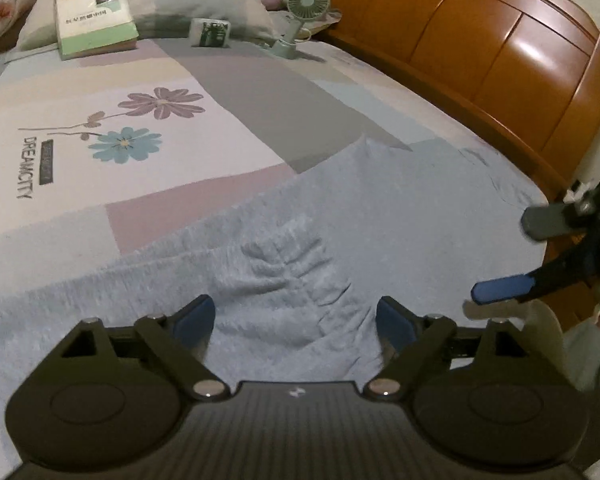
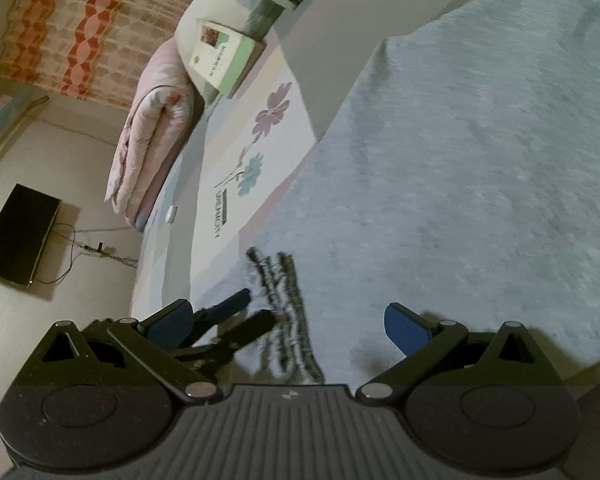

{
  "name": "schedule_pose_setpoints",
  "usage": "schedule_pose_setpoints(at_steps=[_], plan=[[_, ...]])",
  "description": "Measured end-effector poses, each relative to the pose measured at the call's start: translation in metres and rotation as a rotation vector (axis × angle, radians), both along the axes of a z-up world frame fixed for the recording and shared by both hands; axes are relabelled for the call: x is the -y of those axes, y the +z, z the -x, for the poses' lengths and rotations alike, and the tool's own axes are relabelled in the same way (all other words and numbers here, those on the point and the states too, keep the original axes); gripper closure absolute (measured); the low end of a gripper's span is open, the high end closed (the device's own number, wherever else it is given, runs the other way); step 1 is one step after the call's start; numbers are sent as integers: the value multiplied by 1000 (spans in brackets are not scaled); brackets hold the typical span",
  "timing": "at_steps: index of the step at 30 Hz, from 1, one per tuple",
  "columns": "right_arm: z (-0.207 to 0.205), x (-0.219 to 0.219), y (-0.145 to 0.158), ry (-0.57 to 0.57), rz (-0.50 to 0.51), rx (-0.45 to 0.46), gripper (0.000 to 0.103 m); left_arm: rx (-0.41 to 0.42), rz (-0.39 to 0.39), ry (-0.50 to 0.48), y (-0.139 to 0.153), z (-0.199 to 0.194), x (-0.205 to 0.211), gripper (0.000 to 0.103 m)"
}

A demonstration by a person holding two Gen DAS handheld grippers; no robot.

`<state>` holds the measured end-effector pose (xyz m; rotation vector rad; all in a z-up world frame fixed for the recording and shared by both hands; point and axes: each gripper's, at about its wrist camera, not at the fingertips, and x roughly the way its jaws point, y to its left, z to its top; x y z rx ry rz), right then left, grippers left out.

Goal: Fold clothes
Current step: 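Move the open right gripper across the sweatpants toward the cuffs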

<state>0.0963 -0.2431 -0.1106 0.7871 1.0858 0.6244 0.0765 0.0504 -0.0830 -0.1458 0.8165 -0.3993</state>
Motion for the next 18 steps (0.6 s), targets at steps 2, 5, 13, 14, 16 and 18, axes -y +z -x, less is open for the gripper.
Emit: schedule_pose_setpoints(at_steps=[2, 5, 13, 14, 16, 18], plan=[[0, 3, -2, -10, -4, -2, 0, 31, 9, -25, 10, 8, 2, 16], [-1, 6, -4, -21, -7, -6, 0, 39, 30, -51, 15, 20, 5, 15], [-1, 8, -6, -13, 22, -9, 0, 5, -58, -90, 5, 35, 24, 15], [-1, 9, -3, -13, 39, 6, 0, 35, -71, -92, 12, 35, 25, 15], [0, 12, 7, -19, 98, 52, 0, 89, -103, -86, 23, 32, 26, 15], [0, 12, 16, -20, 211, 109, 0, 132, -132, -67, 31, 27, 30, 15]])
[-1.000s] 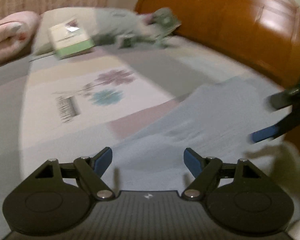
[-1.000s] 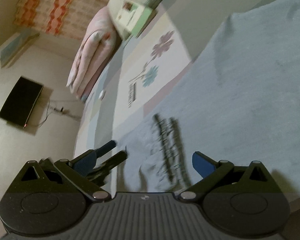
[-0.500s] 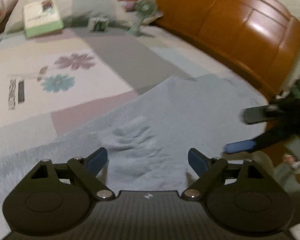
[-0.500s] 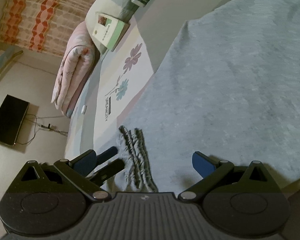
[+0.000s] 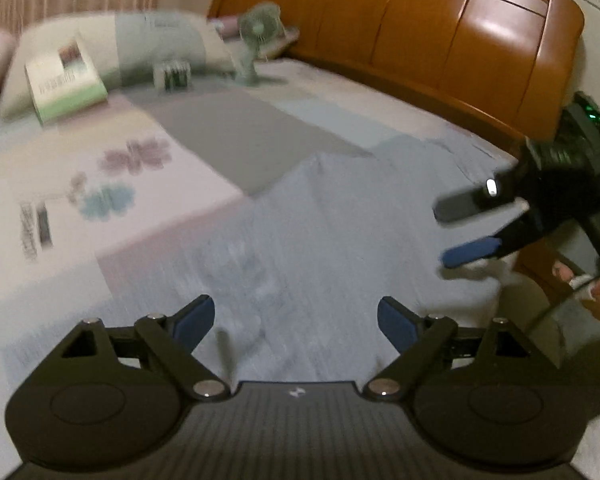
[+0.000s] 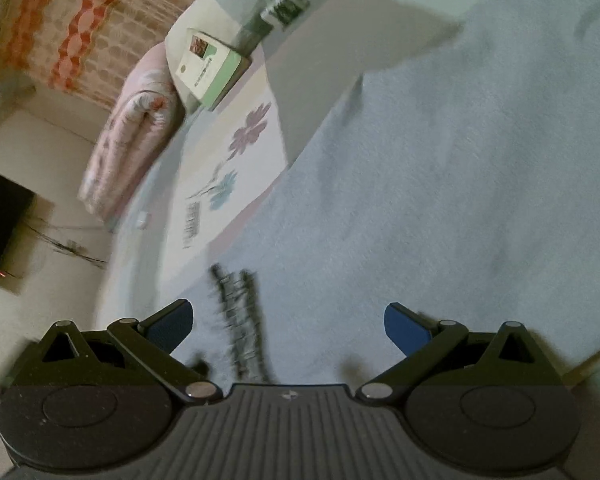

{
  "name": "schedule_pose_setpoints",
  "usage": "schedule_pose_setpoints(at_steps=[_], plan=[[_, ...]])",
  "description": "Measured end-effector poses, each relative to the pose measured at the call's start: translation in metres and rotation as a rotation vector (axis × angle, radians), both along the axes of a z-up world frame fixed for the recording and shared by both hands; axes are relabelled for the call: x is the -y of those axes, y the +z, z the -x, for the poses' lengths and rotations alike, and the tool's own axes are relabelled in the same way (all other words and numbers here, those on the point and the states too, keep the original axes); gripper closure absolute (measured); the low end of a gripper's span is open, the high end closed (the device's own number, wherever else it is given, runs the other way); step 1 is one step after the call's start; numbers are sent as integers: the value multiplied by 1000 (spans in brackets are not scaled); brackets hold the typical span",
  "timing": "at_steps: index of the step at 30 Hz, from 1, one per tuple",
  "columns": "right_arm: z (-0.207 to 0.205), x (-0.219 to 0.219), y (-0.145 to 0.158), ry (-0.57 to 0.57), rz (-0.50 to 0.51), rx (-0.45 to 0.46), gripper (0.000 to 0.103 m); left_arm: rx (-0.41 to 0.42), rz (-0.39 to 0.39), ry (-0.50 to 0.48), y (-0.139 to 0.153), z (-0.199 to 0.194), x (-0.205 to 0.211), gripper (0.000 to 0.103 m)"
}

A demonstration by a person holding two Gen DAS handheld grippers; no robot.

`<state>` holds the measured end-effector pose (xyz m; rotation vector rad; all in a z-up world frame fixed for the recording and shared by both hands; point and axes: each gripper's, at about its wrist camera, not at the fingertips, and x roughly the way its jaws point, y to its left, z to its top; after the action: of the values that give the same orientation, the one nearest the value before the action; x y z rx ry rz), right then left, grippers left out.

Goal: Fold clothes
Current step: 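Move the open right gripper across the sweatpants toward the cuffs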

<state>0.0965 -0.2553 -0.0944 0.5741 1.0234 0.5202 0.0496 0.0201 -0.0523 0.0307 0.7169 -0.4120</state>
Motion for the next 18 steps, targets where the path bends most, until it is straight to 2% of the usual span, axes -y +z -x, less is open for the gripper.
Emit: schedule_pose_setpoints(at_steps=[3, 7, 9, 13, 18], plan=[[-3, -2, 7, 3, 195, 71, 0, 0, -12, 18, -3, -12, 7, 15], [-7, -13, -4, 38, 469, 137, 0, -71, -66, 73, -25, -27, 17, 15], [-5, -17, -11, 80, 542, 180, 0, -97, -75, 90, -34, -28, 18, 15], [7, -27, -21, 185, 679, 267, 0, -105, -82, 120, -33, -27, 17, 15], [13, -17, -18, 202, 696, 264, 0, -57, -61, 135, -11, -27, 19, 15]])
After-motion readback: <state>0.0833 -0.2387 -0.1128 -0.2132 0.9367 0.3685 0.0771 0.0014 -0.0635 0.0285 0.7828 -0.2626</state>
